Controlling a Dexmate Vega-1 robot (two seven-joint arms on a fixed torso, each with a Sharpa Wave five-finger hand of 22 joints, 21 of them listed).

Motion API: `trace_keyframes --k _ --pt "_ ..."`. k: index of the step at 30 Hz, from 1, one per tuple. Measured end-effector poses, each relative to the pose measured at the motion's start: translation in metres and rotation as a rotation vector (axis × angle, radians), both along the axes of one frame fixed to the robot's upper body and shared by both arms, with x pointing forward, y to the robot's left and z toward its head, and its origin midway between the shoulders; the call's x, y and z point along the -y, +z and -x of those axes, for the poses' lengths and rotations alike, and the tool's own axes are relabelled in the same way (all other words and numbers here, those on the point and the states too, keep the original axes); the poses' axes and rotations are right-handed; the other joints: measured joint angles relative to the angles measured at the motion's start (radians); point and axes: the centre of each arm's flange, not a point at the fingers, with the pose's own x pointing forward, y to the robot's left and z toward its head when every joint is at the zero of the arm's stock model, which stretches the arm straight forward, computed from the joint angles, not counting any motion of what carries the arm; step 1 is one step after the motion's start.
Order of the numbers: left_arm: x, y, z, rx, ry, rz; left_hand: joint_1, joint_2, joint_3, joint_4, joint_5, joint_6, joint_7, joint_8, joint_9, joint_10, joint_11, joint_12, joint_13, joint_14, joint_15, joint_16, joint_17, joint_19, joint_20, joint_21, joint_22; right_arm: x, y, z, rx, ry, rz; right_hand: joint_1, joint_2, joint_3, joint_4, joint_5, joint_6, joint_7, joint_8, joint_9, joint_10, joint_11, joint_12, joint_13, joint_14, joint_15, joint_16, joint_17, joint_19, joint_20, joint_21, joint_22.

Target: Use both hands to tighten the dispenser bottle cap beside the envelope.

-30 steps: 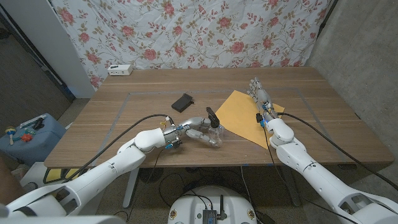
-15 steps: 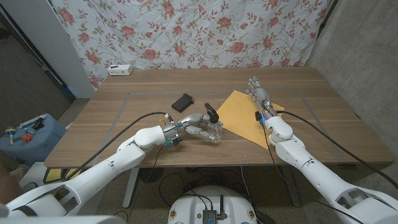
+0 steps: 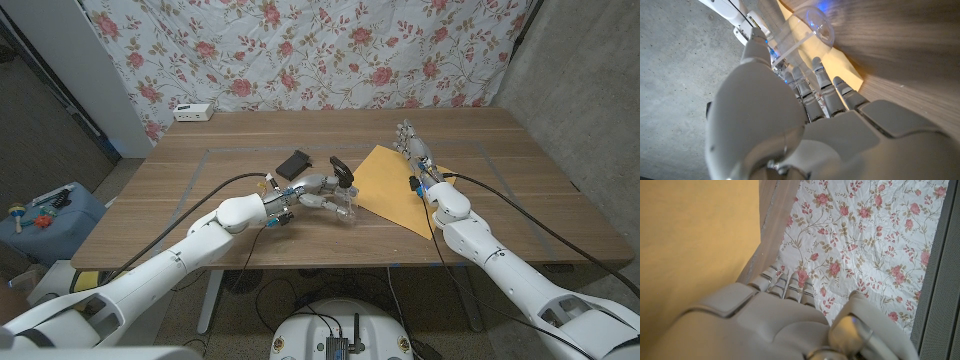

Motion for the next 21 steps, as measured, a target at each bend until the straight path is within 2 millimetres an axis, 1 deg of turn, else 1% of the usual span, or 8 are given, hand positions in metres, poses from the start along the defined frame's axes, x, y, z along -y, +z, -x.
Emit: trace_keyframes --k 1,3,5,13,16,19,21 --pt "-0.002 -0.002 -0.005 -0.021 0.033 0.001 0.000 0.000 0.001 -0.001 0.000 0.000 0.000 0.000 0.000 0.000 0.000 0.000 0.001 0.000 0.000 0.000 -0.001 0.000 0.000 0.000 0.000 0.001 0.004 0.000 0.005 0.000 0.005 0.000 0.000 0.000 0.000 0.000 0.000 0.000 0.000 0.000 0.000 0.000 0.000 0.000 0.000 0.000 0.000 0.000 0.000 0.000 0.000 0.000" --pt "0.000 0.002 -0.002 -0.012 0.024 0.002 0.000 0.000 0.002 -0.002 -0.008 0.000 0.000 0.000 0.004 0.000 0.000 0.000 0.001 0.002 0.002 0.000 -0.003 0.000 0.000 0.000 0.000 0.001 0.002 0.000 -0.002 0.001 0.007 0.000 0.000 0.000 0.000 0.000 0.000 0.000 0.000 0.000 0.000 0.000 0.000 0.000 0.000 0.000 0.000 0.000 0.000 0.000 0.000 0.000" --pt "0.001 0.003 -0.004 -0.020 0.046 0.006 0.000 0.000 0.002 -0.002 -0.008 0.000 0.000 0.000 0.005 0.001 -0.001 0.000 0.002 0.002 0.002 0.000 -0.007 0.000 0.000 0.000 0.000 0.001 0.009 0.002 0.009 0.004 0.018 0.000 0.000 0.000 0.000 0.000 0.000 0.000 0.000 0.000 0.000 0.000 0.000 0.000 0.000 0.000 0.000 0.000 0.000 0.000 0.000 0.000" --pt "0.007 0.013 -0.003 -0.009 0.066 0.014 0.000 0.000 0.007 -0.007 -0.020 0.011 0.000 0.003 0.005 0.011 0.000 0.006 0.002 0.007 -0.003 -0.005 -0.011 0.000 0.000 0.000 0.000 0.004 0.018 0.007 0.012 0.001 0.044 0.000 0.000 0.000 0.000 0.000 0.000 0.000 0.000 0.000 0.000 0.000 0.000 0.000 0.000 0.000 0.000 0.000 0.000 0.000 0.000 0.000" --pt "0.008 0.016 -0.003 -0.006 0.077 0.019 0.000 0.000 0.007 -0.007 -0.023 0.011 0.000 0.004 0.005 0.014 0.003 0.006 0.002 0.009 -0.001 -0.005 -0.012 0.000 0.000 0.000 0.000 0.006 0.022 0.011 0.017 -0.004 0.055 0.000 0.000 -0.003 -0.003 0.000 0.000 0.000 0.000 0.000 0.000 0.000 0.000 0.000 0.000 0.000 0.000 0.000 0.000 0.000 0.000 0.000" --pt "0.011 0.020 -0.002 0.000 0.085 0.023 0.000 0.000 0.007 -0.007 -0.029 0.014 -0.003 0.004 0.005 0.016 0.005 0.006 0.002 0.010 0.000 -0.005 -0.012 0.000 0.000 0.000 0.000 0.007 0.025 0.014 0.020 -0.010 0.069 0.000 0.000 -0.003 -0.003 0.000 0.007 0.007 0.000 0.000 0.000 0.000 0.000 0.000 0.000 0.000 0.000 -0.002 0.000 0.000 0.000 0.000" --pt "0.013 0.022 -0.001 0.004 0.085 0.025 0.000 0.000 0.007 -0.007 -0.029 0.014 -0.003 0.004 0.005 0.016 0.005 0.006 0.002 0.010 0.000 -0.005 -0.012 0.000 0.000 0.000 0.000 0.008 0.026 0.014 0.017 -0.014 0.073 -0.004 -0.004 -0.003 -0.003 0.000 0.007 0.007 0.000 0.000 0.000 0.000 0.000 0.000 0.000 0.000 0.000 -0.005 0.000 0.000 0.000 0.000"
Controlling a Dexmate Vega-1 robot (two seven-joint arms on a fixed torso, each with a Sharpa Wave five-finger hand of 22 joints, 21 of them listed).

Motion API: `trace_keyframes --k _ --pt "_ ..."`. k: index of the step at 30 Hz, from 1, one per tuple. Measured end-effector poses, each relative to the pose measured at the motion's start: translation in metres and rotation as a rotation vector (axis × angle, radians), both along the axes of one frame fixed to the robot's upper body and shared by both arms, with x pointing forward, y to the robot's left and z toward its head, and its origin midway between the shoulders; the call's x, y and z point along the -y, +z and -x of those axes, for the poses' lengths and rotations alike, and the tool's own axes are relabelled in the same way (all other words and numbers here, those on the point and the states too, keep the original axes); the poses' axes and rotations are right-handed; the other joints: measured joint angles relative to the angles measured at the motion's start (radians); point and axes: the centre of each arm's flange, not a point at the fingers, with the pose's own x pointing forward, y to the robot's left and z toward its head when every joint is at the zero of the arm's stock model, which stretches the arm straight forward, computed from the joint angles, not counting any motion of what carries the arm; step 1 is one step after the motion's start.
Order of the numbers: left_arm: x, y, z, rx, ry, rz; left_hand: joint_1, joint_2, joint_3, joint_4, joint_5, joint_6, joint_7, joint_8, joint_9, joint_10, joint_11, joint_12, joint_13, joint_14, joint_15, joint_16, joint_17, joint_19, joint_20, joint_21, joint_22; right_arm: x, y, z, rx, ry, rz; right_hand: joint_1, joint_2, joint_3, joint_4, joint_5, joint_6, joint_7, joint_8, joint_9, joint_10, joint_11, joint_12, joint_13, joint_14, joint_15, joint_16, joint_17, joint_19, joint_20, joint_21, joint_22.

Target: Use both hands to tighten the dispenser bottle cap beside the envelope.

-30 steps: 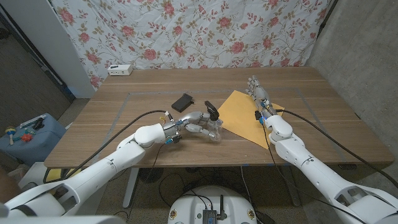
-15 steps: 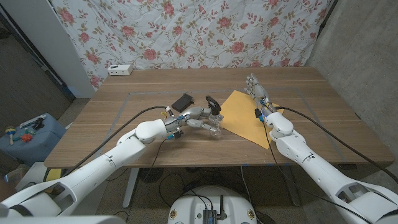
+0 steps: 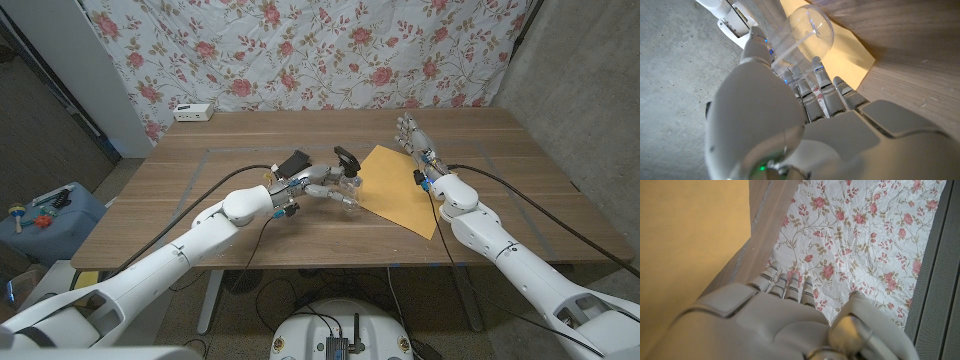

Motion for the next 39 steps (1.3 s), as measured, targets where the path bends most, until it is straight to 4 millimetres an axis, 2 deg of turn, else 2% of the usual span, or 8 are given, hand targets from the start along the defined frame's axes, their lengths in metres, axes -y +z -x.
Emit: trace_keyframes --k 20,24,39 --pt "0.021 0.013 -0.005 0.022 0.056 0.022 0.000 0.000 0.007 -0.007 -0.021 0.003 0.003 0.007 0.000 0.006 0.005 0.011 0.000 0.016 -0.005 -0.008 -0.003 0.003 0.003 0.000 0.000 0.011 0.023 0.025 0.029 -0.037 0.124 0.008 -0.008 0.006 -0.011 0.000 0.000 0.000 0.000 0.000 0.003 0.003 0.000 0.000 0.000 0.000 0.000 0.000 0.000 0.000 0.000 0.000" --pt "0.026 0.014 -0.008 0.020 0.066 0.023 0.000 0.000 0.007 -0.007 -0.023 0.003 0.003 0.007 0.000 0.006 0.005 0.011 0.000 0.016 -0.005 -0.008 -0.002 0.003 0.003 0.000 0.000 0.013 0.028 0.029 0.034 -0.048 0.153 0.011 -0.011 0.006 -0.019 0.000 0.004 -0.004 0.000 0.000 0.003 0.003 0.000 0.000 0.000 0.000 0.000 0.000 0.000 0.000 0.000 0.000" --pt "0.036 0.021 -0.020 0.025 0.105 0.015 0.000 0.000 0.010 -0.010 -0.033 0.003 0.003 0.019 0.000 0.013 0.012 0.018 0.000 0.023 -0.009 -0.011 -0.002 0.003 0.003 0.000 0.000 0.018 0.046 0.036 0.062 -0.073 0.229 0.031 -0.012 0.011 -0.033 0.000 0.009 -0.009 0.000 0.000 0.003 0.003 0.000 0.000 0.000 0.000 0.000 -0.005 0.008 0.000 0.000 0.000"
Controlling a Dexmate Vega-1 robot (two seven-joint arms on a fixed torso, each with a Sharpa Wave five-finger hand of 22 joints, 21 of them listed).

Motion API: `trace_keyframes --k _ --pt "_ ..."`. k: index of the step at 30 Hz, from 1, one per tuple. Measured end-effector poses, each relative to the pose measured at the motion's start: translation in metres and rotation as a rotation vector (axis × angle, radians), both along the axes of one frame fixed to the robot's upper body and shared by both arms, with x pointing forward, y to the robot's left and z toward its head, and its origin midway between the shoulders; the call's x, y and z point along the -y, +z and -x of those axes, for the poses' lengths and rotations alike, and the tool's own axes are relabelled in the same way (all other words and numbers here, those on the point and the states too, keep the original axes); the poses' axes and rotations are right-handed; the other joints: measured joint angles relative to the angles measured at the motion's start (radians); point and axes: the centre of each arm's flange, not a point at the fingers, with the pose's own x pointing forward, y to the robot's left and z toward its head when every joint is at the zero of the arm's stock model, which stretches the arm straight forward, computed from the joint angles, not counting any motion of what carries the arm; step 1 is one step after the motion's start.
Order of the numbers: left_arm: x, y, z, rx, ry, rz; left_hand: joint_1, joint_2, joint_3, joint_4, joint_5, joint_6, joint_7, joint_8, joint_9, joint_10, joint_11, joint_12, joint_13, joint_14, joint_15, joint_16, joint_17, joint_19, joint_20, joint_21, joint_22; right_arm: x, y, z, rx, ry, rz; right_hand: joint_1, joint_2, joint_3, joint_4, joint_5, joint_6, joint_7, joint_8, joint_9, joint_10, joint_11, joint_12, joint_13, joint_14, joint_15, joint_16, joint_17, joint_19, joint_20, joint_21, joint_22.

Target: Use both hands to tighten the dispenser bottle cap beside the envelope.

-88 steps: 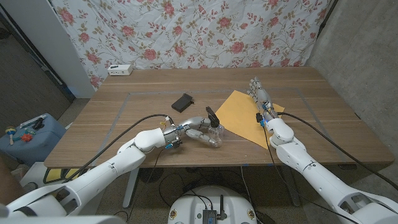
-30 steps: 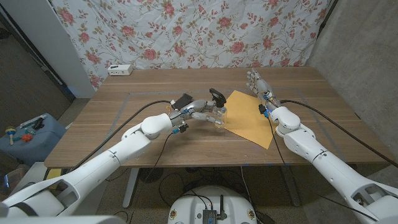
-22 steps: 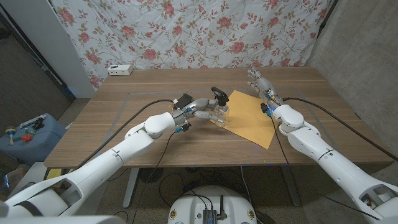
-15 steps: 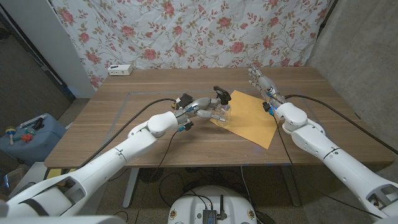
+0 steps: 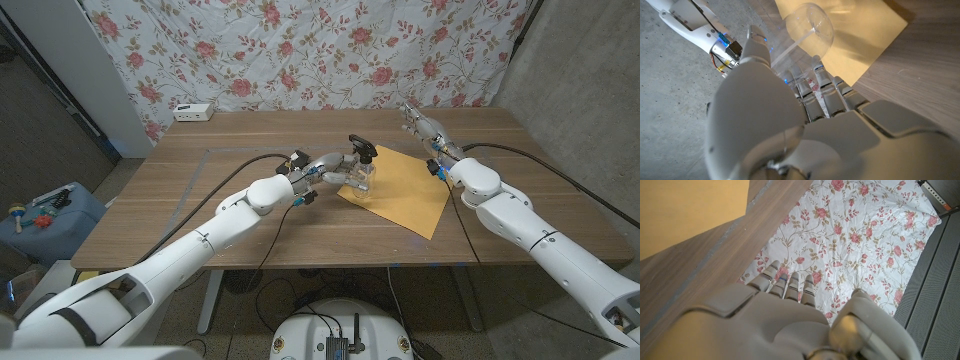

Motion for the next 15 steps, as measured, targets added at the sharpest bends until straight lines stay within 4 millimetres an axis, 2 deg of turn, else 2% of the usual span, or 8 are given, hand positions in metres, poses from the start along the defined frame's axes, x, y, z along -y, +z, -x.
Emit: trace_keyframes --k 2,3,15 --pt "0.000 0.000 -0.001 0.000 0.006 -0.002 0.000 0.000 0.001 -0.001 0.000 0.000 0.000 0.000 0.000 0.000 0.000 0.000 0.000 0.000 0.000 -0.001 0.000 0.000 0.000 0.000 0.000 -0.001 0.004 0.002 0.007 0.002 0.005 0.003 -0.003 0.000 0.000 0.000 0.004 0.004 0.000 0.001 0.004 0.004 0.000 0.000 0.004 0.004 0.000 0.000 0.000 0.000 0.000 0.000" --pt "0.005 0.009 -0.005 0.009 0.007 -0.002 0.000 0.000 0.001 -0.001 -0.002 0.000 0.000 0.000 0.000 0.000 0.000 0.000 0.000 0.002 0.002 -0.001 0.000 0.000 0.000 0.000 0.000 -0.001 0.005 0.003 0.011 0.003 0.006 0.003 -0.003 0.003 -0.003 0.000 0.004 0.004 0.000 0.002 0.007 0.007 0.000 0.000 0.004 0.004 0.000 0.000 0.000 0.000 0.001 0.000" --pt "0.007 0.023 -0.019 0.032 0.045 -0.013 0.000 0.000 0.001 -0.001 -0.008 0.000 0.000 0.000 0.000 0.000 0.000 0.000 0.000 0.003 0.004 -0.002 -0.001 0.000 0.000 0.000 0.000 -0.004 0.018 0.010 0.010 -0.089 0.087 0.025 -0.007 0.005 -0.019 0.000 0.016 0.009 0.007 0.002 0.025 0.025 0.004 0.000 0.021 0.002 0.004 0.000 0.022 0.000 0.008 0.000"
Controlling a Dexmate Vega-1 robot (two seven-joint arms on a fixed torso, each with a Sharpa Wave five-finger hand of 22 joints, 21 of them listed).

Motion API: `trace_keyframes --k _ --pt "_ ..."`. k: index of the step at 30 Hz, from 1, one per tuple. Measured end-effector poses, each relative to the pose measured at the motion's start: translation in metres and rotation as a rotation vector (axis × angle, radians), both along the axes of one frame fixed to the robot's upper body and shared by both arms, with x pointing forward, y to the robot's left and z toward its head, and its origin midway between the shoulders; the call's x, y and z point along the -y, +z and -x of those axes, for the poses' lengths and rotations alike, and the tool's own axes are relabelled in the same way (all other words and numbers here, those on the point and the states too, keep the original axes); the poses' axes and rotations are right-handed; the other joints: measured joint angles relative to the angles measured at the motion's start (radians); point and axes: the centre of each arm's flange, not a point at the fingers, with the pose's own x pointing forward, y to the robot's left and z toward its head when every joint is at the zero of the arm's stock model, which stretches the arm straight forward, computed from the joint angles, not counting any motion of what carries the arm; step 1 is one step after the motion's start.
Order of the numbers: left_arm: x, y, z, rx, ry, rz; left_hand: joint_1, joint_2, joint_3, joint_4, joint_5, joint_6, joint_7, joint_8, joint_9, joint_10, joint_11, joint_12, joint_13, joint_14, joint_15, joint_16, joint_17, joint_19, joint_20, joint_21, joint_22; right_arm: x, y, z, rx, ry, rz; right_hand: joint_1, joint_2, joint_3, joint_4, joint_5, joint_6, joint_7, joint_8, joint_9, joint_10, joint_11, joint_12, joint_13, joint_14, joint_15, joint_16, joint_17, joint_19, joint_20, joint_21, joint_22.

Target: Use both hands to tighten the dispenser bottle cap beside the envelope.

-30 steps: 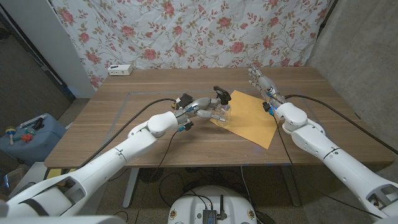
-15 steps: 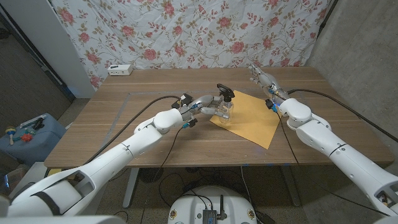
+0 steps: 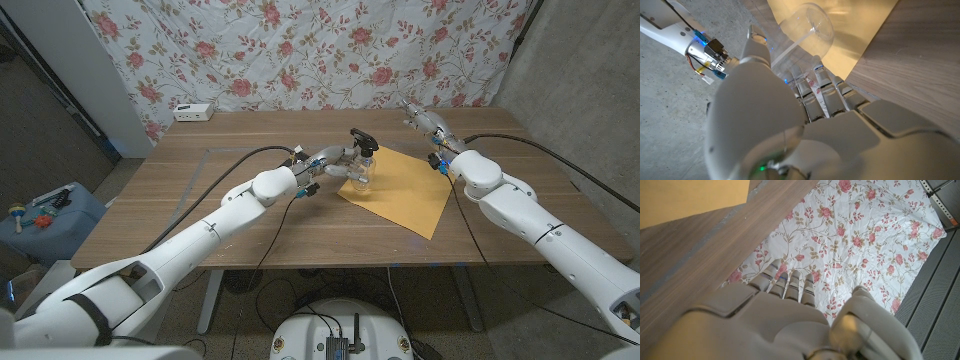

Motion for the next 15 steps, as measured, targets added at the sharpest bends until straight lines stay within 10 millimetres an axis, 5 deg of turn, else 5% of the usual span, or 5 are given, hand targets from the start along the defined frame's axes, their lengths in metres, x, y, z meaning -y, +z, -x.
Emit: trace_keyframes --k 8,12,15 --pt "0.000 0.009 -0.007 0.021 0.013 -0.002 0.000 0.000 0.003 -0.003 -0.006 0.000 0.000 0.006 0.001 0.002 0.002 0.001 0.000 0.000 0.000 -0.002 0.001 0.000 0.000 0.000 0.000 -0.007 0.008 0.013 -0.004 -0.055 0.039 0.014 -0.006 0.005 -0.013 0.000 0.010 -0.003 0.000 0.000 0.011 0.011 0.004 0.002 0.027 0.001 0.008 0.000 0.012 -0.001 0.000 0.000" --pt "-0.001 0.013 -0.009 0.033 0.021 -0.002 0.000 0.000 0.004 -0.004 -0.006 0.000 0.000 0.006 0.001 0.002 0.002 0.001 0.000 0.000 0.000 -0.003 0.001 0.000 0.000 0.000 0.000 -0.010 0.010 0.023 0.001 -0.084 0.056 0.038 -0.008 0.012 -0.034 -0.010 0.036 -0.029 0.002 0.000 0.019 0.018 0.004 0.002 0.035 0.010 0.008 0.000 0.020 0.002 0.000 0.000" --pt "-0.002 0.015 -0.010 0.039 0.028 -0.003 0.000 0.000 0.004 -0.004 -0.006 0.000 0.000 0.006 0.001 0.002 0.002 0.001 0.000 0.004 -0.004 -0.003 0.001 0.000 0.000 0.000 0.000 -0.013 0.011 0.030 0.008 -0.099 0.065 0.080 -0.004 0.028 -0.070 -0.038 0.048 -0.038 0.008 0.000 0.034 0.023 0.004 0.002 0.047 0.011 0.008 0.000 0.041 0.001 0.000 0.000"
